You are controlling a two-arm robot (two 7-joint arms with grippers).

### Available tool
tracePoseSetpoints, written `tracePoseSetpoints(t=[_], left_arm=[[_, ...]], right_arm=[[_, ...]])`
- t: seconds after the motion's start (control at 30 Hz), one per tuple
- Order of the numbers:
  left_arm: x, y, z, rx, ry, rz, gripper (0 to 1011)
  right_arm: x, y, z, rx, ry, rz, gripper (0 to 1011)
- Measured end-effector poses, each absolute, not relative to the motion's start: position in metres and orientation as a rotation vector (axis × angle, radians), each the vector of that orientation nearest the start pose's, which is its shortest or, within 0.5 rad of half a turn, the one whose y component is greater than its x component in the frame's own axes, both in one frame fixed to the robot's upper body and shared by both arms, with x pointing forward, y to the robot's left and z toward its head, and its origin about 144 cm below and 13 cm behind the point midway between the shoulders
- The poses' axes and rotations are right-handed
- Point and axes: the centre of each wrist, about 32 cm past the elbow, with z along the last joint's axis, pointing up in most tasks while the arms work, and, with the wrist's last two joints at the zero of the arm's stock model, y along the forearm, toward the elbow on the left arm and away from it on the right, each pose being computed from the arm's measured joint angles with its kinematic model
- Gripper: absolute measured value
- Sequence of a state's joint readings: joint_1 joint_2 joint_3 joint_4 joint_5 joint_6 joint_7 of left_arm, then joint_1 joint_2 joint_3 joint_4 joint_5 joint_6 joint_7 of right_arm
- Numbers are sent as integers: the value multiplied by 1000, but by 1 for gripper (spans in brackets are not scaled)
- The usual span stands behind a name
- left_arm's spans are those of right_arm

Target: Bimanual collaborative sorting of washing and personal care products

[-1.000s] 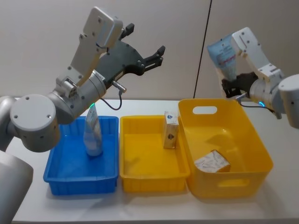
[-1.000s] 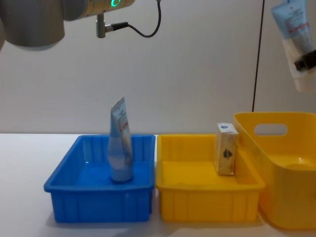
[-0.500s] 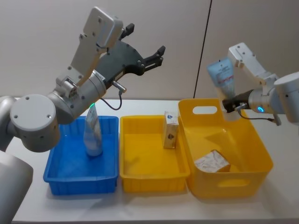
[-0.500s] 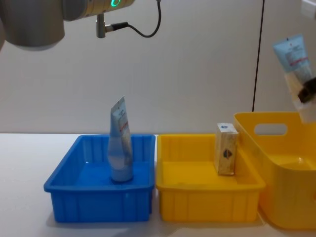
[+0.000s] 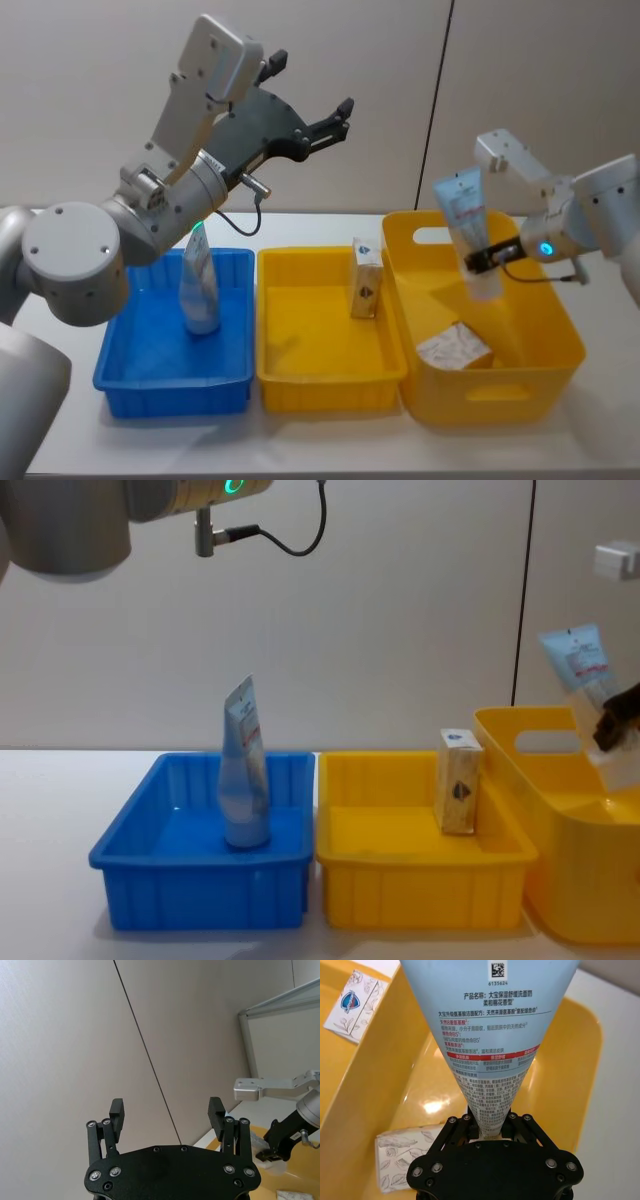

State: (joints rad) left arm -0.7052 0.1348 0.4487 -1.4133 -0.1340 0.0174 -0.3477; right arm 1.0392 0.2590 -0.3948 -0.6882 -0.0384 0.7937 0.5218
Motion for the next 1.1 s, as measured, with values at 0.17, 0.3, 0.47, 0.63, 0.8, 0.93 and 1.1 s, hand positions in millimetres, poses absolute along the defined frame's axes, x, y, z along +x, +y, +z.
tracePoseSetpoints(t=[0.17, 0.3, 0.47, 0.63, 0.8, 0.93, 1.1], left_arm=[[589, 135, 1352, -118, -497, 812, 1001], [589, 135, 1352, -118, -497, 812, 1001], [589, 135, 1352, -118, -497, 812, 1001], [589, 135, 1352, -118, -497, 812, 1002], [589, 135, 1352, -118, -497, 812, 1001], [589, 135, 1352, -118, -497, 812, 1001], [589, 135, 1352, -118, -497, 812, 1001]], right_arm=[[699, -295, 1319, -811, 403, -1152, 273], [702, -295, 1317, -816, 426, -1141, 408], [704, -296, 1315, -821, 449, -1130, 596], [705, -296, 1313, -825, 462, -1124, 745], [706, -297, 1312, -827, 473, -1119, 884], [707, -297, 1312, -828, 479, -1117, 985], [707, -297, 1312, -829, 484, -1115, 1004]])
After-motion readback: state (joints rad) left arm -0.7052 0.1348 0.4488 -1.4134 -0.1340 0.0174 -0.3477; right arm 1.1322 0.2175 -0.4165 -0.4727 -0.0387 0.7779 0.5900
